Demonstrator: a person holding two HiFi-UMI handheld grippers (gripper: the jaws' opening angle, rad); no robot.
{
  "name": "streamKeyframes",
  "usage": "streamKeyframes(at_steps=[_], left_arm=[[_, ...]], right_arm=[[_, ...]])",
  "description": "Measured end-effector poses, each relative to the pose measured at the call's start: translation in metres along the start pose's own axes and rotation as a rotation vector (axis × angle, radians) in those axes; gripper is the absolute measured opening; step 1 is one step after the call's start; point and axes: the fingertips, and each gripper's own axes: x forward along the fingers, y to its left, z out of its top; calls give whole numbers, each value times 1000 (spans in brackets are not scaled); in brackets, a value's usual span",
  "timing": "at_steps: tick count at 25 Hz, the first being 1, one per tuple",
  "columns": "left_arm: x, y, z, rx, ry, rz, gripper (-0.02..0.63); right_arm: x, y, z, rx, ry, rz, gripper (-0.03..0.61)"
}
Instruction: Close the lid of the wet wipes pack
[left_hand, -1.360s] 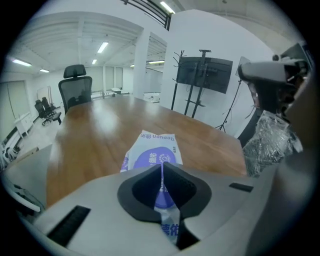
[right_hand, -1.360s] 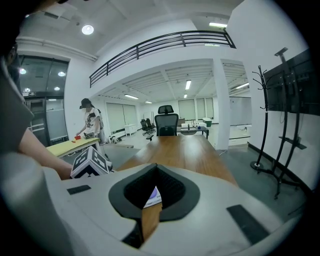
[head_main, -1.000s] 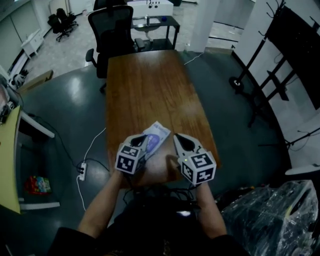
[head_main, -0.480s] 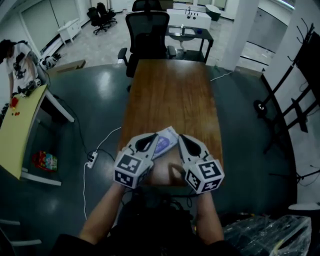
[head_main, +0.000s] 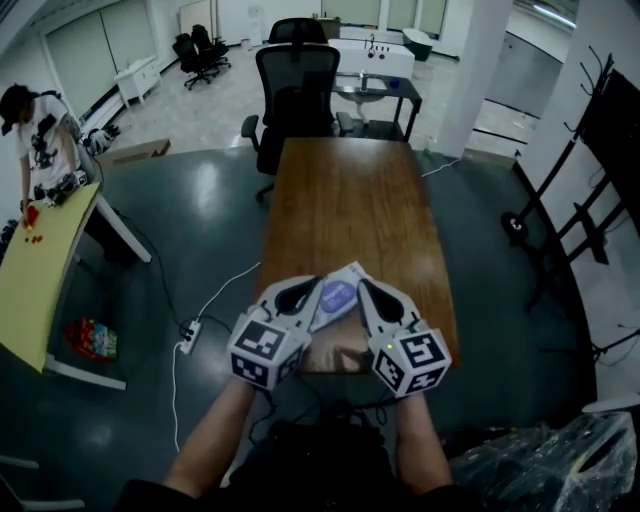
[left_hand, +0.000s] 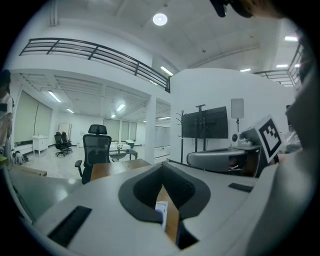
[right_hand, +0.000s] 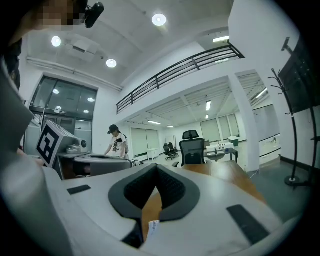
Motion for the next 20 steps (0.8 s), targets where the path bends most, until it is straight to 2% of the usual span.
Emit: streamKeyframes(at_steps=[11,15,20], left_arm=[[-102,16,-1,-4,-44,-121,7],[-117,12,0,32,-44,-149,6],[-126,5,7,30,-64,-157,7]], right_arm=[[-19,106,-3,-35,8,-111,11],[-26,127,1,-58,-2,-134,11],[-33,140,14,-81,-26,-129,11]])
